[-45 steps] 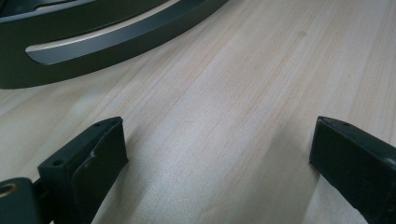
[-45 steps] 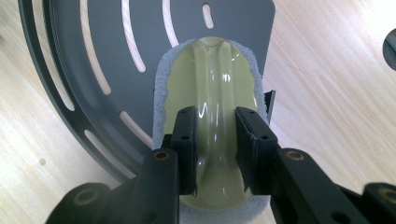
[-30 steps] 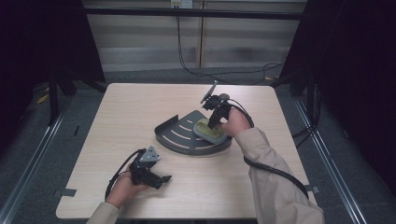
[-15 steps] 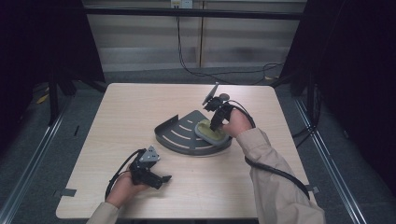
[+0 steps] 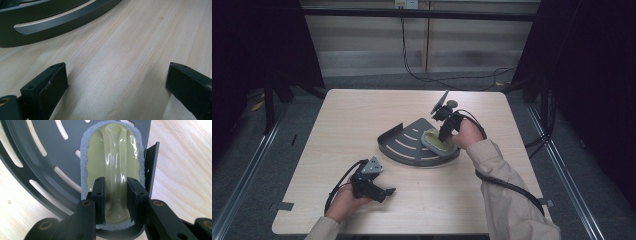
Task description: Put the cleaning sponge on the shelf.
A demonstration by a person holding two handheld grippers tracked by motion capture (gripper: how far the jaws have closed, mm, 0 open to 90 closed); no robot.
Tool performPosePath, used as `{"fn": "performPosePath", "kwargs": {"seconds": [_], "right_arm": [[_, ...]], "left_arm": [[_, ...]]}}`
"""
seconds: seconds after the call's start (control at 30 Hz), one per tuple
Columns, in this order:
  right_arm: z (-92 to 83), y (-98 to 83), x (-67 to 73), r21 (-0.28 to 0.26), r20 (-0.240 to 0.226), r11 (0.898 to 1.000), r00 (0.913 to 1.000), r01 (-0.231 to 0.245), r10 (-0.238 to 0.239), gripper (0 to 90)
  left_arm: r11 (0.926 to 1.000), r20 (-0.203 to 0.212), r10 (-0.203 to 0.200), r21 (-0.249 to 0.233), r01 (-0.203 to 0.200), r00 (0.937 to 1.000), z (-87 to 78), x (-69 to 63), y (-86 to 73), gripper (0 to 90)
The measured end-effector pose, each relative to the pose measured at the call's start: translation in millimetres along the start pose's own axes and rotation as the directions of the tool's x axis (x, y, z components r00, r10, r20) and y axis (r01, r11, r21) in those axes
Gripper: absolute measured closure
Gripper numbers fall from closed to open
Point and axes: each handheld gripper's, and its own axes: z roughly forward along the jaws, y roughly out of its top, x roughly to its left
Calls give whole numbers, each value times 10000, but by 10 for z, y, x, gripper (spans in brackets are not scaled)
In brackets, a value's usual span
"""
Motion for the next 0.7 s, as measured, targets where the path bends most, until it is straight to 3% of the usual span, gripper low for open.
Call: {"fn": "performPosePath", "kwargs": {"seconds": [0.43, 0.7], "right_arm": [[37, -101, 2, -42, -57, 9987, 9987, -506, 506, 702], [36, -139, 11, -209, -25, 9981, 9983, -578, 578, 701]], "left_arm": [[10000, 7, -4, -2, 4, 10000, 0, 0, 0, 33], [10000, 6, 7, -21, -7, 10000, 2, 1, 0, 33]]}}
